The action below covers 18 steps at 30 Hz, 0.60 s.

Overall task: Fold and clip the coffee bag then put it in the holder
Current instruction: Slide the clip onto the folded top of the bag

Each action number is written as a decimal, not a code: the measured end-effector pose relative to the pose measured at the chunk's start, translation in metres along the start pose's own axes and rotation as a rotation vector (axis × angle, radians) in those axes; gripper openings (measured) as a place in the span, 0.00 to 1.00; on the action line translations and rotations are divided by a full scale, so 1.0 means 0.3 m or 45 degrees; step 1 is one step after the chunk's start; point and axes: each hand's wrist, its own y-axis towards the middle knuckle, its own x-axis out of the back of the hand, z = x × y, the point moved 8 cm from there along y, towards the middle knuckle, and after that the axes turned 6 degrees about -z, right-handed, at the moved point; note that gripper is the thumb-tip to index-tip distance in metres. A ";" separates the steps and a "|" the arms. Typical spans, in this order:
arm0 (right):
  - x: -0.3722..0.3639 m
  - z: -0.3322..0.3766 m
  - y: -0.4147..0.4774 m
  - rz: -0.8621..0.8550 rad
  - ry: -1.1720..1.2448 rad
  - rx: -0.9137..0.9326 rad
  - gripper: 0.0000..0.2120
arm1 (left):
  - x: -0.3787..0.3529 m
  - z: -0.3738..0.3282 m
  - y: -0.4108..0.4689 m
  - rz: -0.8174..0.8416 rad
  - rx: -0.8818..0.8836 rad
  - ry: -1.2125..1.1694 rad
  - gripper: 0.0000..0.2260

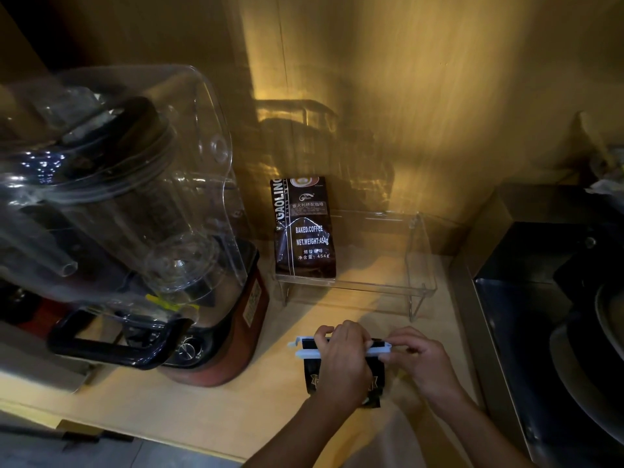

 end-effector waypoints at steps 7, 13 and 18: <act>-0.021 -0.006 -0.009 -0.096 0.165 0.010 0.13 | 0.013 -0.015 0.004 -0.050 0.021 -0.032 0.11; -0.045 0.002 0.007 0.110 -0.257 0.068 0.10 | 0.014 -0.017 -0.009 -0.117 -0.004 -0.100 0.07; -0.037 -0.004 0.012 0.009 -0.160 0.055 0.08 | 0.026 -0.011 0.006 -0.138 -0.066 -0.030 0.03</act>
